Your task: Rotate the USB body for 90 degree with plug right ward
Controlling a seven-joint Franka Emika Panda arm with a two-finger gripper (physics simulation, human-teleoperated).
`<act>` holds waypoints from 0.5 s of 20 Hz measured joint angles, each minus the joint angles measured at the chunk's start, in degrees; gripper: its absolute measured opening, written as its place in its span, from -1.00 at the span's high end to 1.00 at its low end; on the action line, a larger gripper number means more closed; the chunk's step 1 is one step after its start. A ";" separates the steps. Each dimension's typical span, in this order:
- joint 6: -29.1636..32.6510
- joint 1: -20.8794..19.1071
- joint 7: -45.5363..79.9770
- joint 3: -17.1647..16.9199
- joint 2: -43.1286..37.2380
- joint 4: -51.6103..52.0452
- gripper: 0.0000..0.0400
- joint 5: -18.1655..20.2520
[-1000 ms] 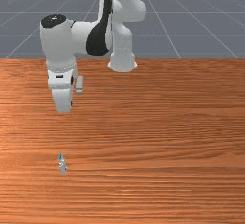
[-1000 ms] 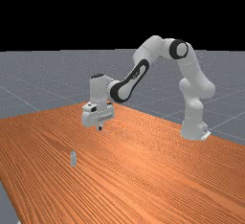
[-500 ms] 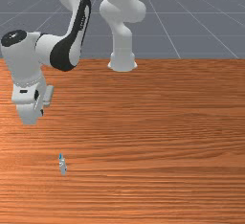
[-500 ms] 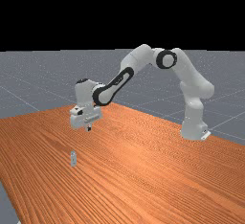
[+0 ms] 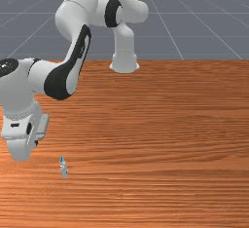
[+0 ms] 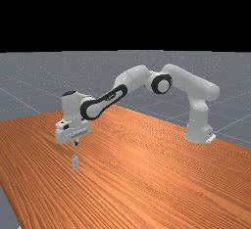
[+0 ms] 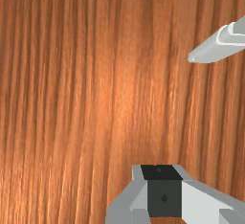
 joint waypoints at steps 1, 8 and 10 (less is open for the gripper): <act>-2.69 -0.06 0.27 0.06 3.13 5.79 1.00 -0.02; -3.40 -0.24 0.59 0.06 10.57 13.27 1.00 -0.15; -5.50 -0.56 0.84 0.39 15.14 19.73 1.00 -0.55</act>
